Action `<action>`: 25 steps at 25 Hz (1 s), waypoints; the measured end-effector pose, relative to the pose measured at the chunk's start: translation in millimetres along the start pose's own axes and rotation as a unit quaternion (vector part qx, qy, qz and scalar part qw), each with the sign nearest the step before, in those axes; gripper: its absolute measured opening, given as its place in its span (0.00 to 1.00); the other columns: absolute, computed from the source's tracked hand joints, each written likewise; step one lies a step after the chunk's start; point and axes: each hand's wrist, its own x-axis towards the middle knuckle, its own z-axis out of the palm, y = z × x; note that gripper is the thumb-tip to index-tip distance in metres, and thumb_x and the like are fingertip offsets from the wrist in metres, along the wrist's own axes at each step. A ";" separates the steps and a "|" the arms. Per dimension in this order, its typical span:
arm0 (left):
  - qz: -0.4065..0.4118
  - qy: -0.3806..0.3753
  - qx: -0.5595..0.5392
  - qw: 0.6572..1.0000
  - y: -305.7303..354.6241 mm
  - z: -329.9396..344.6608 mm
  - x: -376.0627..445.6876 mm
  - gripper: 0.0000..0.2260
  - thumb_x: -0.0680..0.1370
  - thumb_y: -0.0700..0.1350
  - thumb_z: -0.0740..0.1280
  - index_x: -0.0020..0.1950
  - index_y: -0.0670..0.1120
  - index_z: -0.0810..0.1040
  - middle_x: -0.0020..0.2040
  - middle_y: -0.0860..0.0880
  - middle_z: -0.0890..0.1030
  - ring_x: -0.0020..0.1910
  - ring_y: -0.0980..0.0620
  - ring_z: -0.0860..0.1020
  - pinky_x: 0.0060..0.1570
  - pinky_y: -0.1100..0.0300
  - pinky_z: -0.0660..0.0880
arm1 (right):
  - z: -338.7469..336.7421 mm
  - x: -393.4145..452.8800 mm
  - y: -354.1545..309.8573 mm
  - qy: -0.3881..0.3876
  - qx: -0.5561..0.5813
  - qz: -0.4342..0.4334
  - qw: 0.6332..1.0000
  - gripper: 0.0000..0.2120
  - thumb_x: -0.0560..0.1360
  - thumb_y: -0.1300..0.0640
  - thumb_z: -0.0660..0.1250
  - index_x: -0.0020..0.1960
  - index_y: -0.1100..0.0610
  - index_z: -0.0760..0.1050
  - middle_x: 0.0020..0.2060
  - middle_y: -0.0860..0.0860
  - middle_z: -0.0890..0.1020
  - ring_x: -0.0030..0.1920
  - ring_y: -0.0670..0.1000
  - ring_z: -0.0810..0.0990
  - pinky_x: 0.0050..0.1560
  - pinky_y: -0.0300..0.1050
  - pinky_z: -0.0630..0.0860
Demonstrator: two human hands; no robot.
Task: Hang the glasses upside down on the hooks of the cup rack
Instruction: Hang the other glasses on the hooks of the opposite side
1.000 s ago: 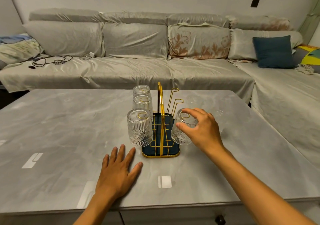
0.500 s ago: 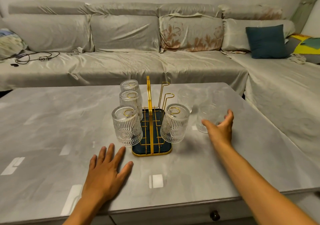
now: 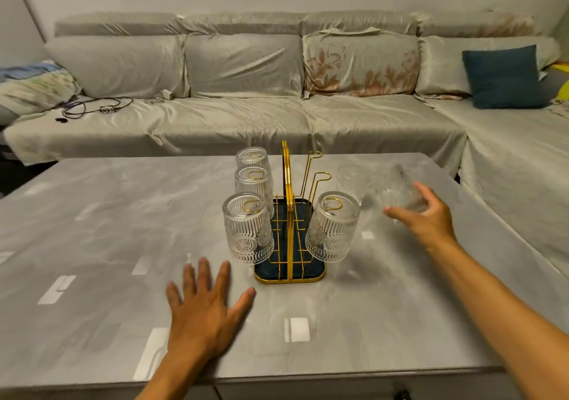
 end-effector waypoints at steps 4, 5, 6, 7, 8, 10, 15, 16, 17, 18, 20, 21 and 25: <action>-0.032 -0.016 -0.002 0.999 2.1 -3.2 -2.4 0.44 0.65 0.78 0.33 0.78 0.60 0.40 0.80 0.45 0.39 0.77 0.39 0.37 0.72 0.36 0.35 | -26.3 11.8 -78.3 0.012 0.075 -0.068 0.995 0.36 0.57 0.42 0.80 0.60 0.45 0.68 0.58 0.50 0.75 0.55 0.51 0.77 0.45 0.50 0.81; -0.029 -0.024 -0.001 0.999 1.4 -3.5 -2.1 0.44 0.65 0.78 0.33 0.77 0.60 0.39 0.80 0.45 0.38 0.77 0.39 0.36 0.72 0.36 0.35 | -26.8 12.9 -97.8 0.019 0.080 -0.077 0.994 0.34 0.56 0.40 0.79 0.58 0.45 0.69 0.56 0.49 0.76 0.53 0.50 0.78 0.40 0.47 0.80; -0.027 -0.032 -0.002 0.999 0.9 -4.1 -1.1 0.43 0.65 0.78 0.32 0.77 0.60 0.37 0.79 0.45 0.37 0.77 0.39 0.35 0.72 0.36 0.35 | -24.9 13.5 -114.9 0.024 0.074 -0.089 0.993 0.33 0.56 0.38 0.78 0.56 0.45 0.70 0.54 0.48 0.77 0.52 0.49 0.78 0.37 0.45 0.80; -0.026 -0.039 -0.001 0.999 0.4 -4.5 0.0 0.43 0.65 0.78 0.32 0.77 0.61 0.37 0.79 0.45 0.36 0.77 0.39 0.34 0.72 0.36 0.34 | -21.0 13.9 -129.8 0.026 0.059 -0.102 0.993 0.31 0.56 0.37 0.77 0.54 0.46 0.72 0.52 0.48 0.78 0.51 0.49 0.79 0.37 0.47 0.81; -0.025 -0.042 0.001 0.999 -0.1 -4.3 0.3 0.43 0.65 0.78 0.32 0.76 0.61 0.36 0.79 0.45 0.36 0.77 0.40 0.34 0.71 0.36 0.34 | -15.8 13.5 -142.4 0.025 0.041 -0.117 0.992 0.29 0.57 0.36 0.77 0.52 0.46 0.73 0.51 0.48 0.79 0.50 0.50 0.79 0.38 0.50 0.81; -0.027 -0.038 0.002 0.999 -0.5 -3.3 -0.3 0.42 0.64 0.78 0.32 0.76 0.62 0.36 0.79 0.45 0.36 0.77 0.40 0.34 0.71 0.36 0.34 | -3.4 12.7 -159.4 0.021 0.000 -0.150 0.988 0.26 0.58 0.36 0.76 0.50 0.47 0.75 0.49 0.49 0.80 0.49 0.51 0.79 0.43 0.56 0.81; -0.032 -0.025 0.002 0.999 0.5 -1.6 -0.3 0.43 0.64 0.78 0.31 0.76 0.61 0.37 0.79 0.45 0.36 0.77 0.40 0.34 0.71 0.36 0.34 | 28.2 7.8 -161.3 -0.030 -0.078 -0.185 0.979 0.22 0.61 0.39 0.77 0.48 0.49 0.78 0.46 0.48 0.80 0.47 0.51 0.79 0.44 0.45 0.75; -0.034 -0.023 0.003 0.999 0.6 -1.6 -0.2 0.43 0.65 0.78 0.31 0.77 0.61 0.37 0.80 0.45 0.37 0.77 0.40 0.34 0.71 0.36 0.34 | 33.5 6.8 -158.5 -0.044 -0.089 -0.190 0.977 0.21 0.61 0.40 0.77 0.48 0.49 0.78 0.46 0.48 0.80 0.48 0.51 0.79 0.45 0.46 0.76; -0.034 -0.022 0.003 0.999 1.0 -1.9 -0.2 0.43 0.65 0.78 0.32 0.77 0.62 0.37 0.80 0.45 0.37 0.77 0.40 0.34 0.71 0.36 0.34 | 38.1 6.1 -155.9 -0.058 -0.100 -0.195 0.974 0.21 0.61 0.41 0.77 0.48 0.49 0.78 0.47 0.47 0.80 0.48 0.51 0.78 0.46 0.47 0.76; -0.033 -0.020 0.004 0.999 1.1 -2.3 -0.5 0.42 0.65 0.78 0.32 0.77 0.61 0.38 0.80 0.45 0.37 0.77 0.40 0.35 0.71 0.36 0.34 | 42.5 5.2 -153.6 -0.072 -0.109 -0.199 0.971 0.20 0.61 0.41 0.77 0.48 0.49 0.77 0.47 0.47 0.80 0.48 0.51 0.78 0.47 0.47 0.76; -0.032 -0.019 0.007 0.999 1.8 -2.4 -1.5 0.42 0.66 0.78 0.32 0.77 0.61 0.38 0.80 0.45 0.38 0.77 0.40 0.35 0.71 0.36 0.34 | 51.1 3.1 -149.5 -0.095 -0.128 -0.198 0.967 0.20 0.61 0.43 0.78 0.49 0.49 0.77 0.50 0.48 0.81 0.49 0.50 0.78 0.46 0.46 0.75; -0.032 -0.018 0.006 0.999 1.8 -2.3 -1.7 0.42 0.66 0.78 0.32 0.77 0.61 0.38 0.80 0.45 0.38 0.77 0.40 0.35 0.71 0.36 0.34 | 55.6 2.0 -147.6 -0.104 -0.139 -0.197 0.965 0.20 0.62 0.43 0.78 0.49 0.49 0.77 0.51 0.49 0.81 0.50 0.51 0.77 0.46 0.46 0.74; -0.032 -0.019 0.002 0.999 0.6 -1.2 -0.9 0.42 0.66 0.78 0.32 0.77 0.62 0.37 0.79 0.45 0.36 0.77 0.40 0.34 0.71 0.37 0.33 | 70.6 -1.2 -140.1 -0.126 -0.186 -0.182 0.957 0.19 0.62 0.46 0.79 0.49 0.49 0.77 0.55 0.52 0.81 0.53 0.53 0.77 0.47 0.47 0.74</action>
